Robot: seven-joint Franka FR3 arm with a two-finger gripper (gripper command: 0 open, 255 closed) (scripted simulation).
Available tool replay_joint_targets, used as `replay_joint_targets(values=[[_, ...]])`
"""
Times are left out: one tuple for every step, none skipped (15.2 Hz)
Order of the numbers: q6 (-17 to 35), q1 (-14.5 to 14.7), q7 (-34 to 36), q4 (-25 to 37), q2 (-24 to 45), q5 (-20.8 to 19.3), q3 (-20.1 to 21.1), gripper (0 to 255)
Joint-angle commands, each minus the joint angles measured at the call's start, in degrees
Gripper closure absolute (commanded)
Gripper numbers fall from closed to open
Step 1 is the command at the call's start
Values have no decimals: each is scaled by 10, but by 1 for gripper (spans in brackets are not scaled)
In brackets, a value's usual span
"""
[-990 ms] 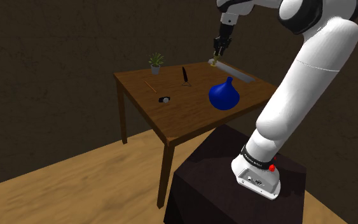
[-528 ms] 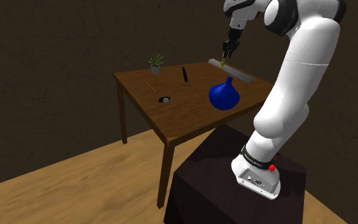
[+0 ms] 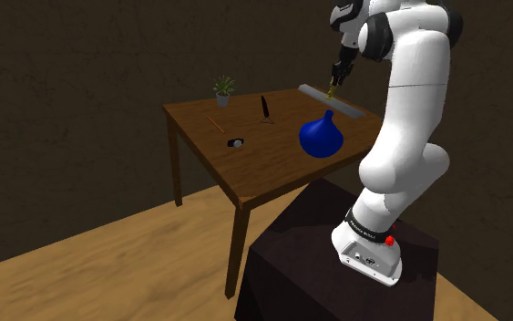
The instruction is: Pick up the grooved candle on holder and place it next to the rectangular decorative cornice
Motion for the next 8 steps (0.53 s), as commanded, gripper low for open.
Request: replay_joint_targets(values=[[-11,-34,-27,45,40,21,1,255],[-18,-52,-37,71,60,31,3,255],[-26,-69,-47,99,81,40,5,255],[-36,-88,-56,129,103,50,8,255],[-46,-108,-63,162,126,59,11,255],[-59,-129,-70,199,151,68,15,255],[-73,-151,-75,241,177,77,20,255],[-111,-201,-79,345,239,95,31,255]])
